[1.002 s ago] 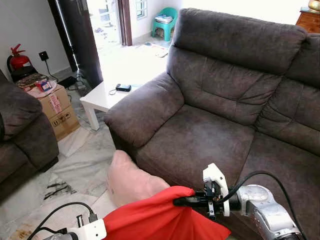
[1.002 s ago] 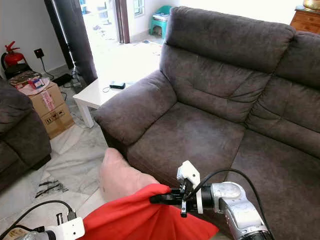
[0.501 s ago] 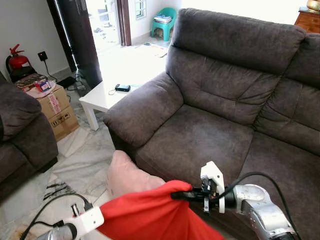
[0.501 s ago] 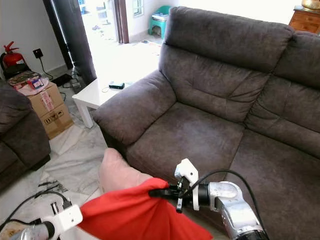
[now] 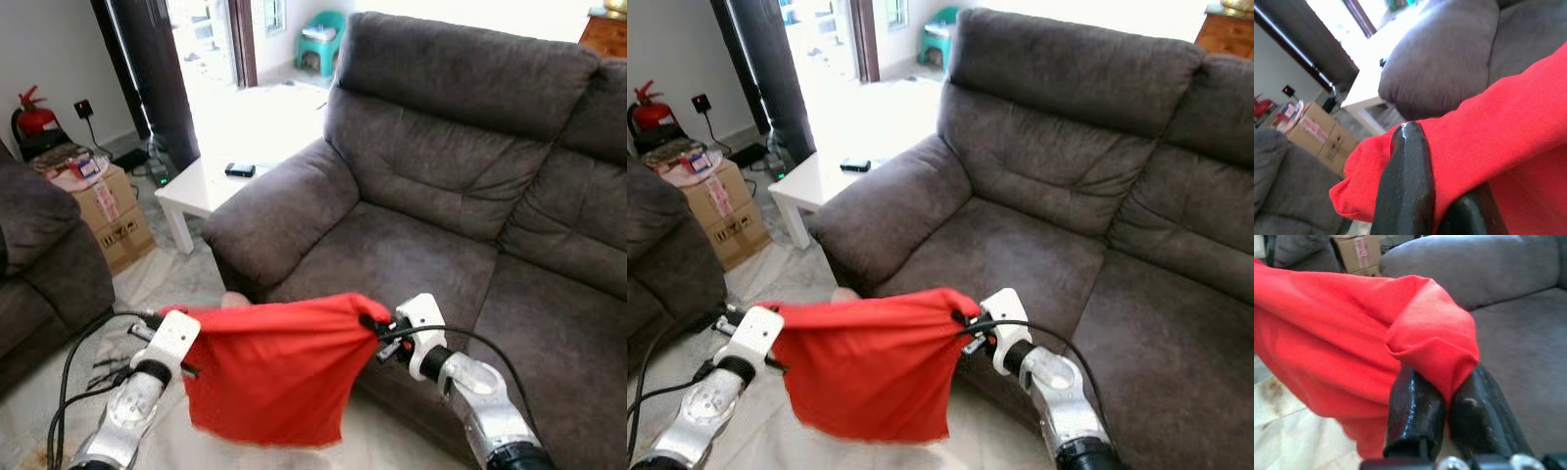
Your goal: Move the pillow to the sofa from floor
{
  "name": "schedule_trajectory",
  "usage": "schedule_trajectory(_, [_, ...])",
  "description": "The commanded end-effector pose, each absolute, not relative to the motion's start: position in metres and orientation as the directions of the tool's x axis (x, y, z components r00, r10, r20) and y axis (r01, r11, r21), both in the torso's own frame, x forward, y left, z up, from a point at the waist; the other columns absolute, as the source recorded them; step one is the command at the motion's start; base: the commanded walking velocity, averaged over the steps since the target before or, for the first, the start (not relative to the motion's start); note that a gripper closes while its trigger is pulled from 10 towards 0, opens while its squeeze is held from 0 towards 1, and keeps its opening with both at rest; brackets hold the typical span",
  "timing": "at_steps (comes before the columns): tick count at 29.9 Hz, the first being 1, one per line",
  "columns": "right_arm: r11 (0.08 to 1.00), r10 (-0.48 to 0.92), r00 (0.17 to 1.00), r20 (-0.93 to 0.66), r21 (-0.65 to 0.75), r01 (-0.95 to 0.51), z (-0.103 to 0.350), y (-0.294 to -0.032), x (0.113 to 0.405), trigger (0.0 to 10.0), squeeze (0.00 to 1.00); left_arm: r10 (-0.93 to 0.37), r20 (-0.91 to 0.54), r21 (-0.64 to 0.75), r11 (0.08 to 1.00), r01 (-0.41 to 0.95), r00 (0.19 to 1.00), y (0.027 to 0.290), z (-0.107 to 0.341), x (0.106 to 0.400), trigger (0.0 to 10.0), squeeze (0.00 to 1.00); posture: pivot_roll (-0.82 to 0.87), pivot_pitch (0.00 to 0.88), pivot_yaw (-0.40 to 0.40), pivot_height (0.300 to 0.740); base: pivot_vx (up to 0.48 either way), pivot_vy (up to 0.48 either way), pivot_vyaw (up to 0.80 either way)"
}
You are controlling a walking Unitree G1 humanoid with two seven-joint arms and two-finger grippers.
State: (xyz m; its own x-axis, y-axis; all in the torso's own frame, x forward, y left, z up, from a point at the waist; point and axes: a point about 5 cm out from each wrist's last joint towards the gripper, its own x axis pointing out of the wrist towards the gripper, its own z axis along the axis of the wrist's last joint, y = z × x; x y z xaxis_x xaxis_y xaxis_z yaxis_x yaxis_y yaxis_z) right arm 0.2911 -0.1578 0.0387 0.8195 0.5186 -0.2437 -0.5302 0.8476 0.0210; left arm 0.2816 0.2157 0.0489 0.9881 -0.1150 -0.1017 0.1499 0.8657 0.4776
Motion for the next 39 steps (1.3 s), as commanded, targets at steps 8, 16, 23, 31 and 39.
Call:
schedule_trajectory(8, [0.957, 0.289, 0.948, -0.132, 0.026, -0.288, 0.040, -0.172, 0.292, 10.0, 0.00, -0.030, 0.060, 0.341, 0.940, 0.007, 0.998, 0.206, 0.074, 0.285, 10.0, 0.00, 0.08, 0.000, -0.055, 0.740, 0.000, 0.000, 0.00])
schedule_trajectory(16, [0.967, 0.252, 0.966, -0.055, 0.057, -0.249, 0.047, -0.165, 0.294, 10.0, 0.00, -0.013, 0.101, 0.337, 0.941, -0.022, 0.995, 0.194, 0.081, 0.290, 10.0, 0.00, 0.08, 0.000, -0.068, 0.740, 0.000, 0.000, 0.00])
schedule_trajectory(23, [0.980, 0.194, 0.980, -0.038, 0.059, -0.192, 0.048, -0.169, 0.295, 10.0, 0.00, 0.012, 0.115, 0.338, 0.940, -0.051, 0.993, 0.194, 0.085, 0.294, 10.0, 0.00, 0.09, 0.000, -0.072, 0.740, 0.000, -0.171, 0.00])
schedule_trajectory(31, [0.983, 0.174, 0.984, -0.030, 0.070, -0.172, 0.047, -0.168, 0.295, 10.0, 0.00, -0.002, 0.108, 0.351, 0.936, -0.036, 0.994, 0.194, 0.084, 0.292, 10.0, 0.00, 0.07, 0.000, -0.057, 0.740, 0.000, -0.304, -0.55])
schedule_trajectory(39, [0.982, 0.176, 0.984, -0.002, 0.071, -0.176, 0.054, -0.166, 0.300, 10.0, 0.00, -0.005, 0.116, 0.353, 0.935, -0.037, 0.993, 0.194, 0.088, 0.296, 10.0, 0.00, 0.07, 0.000, -0.052, 0.740, 0.000, -0.291, 0.00])
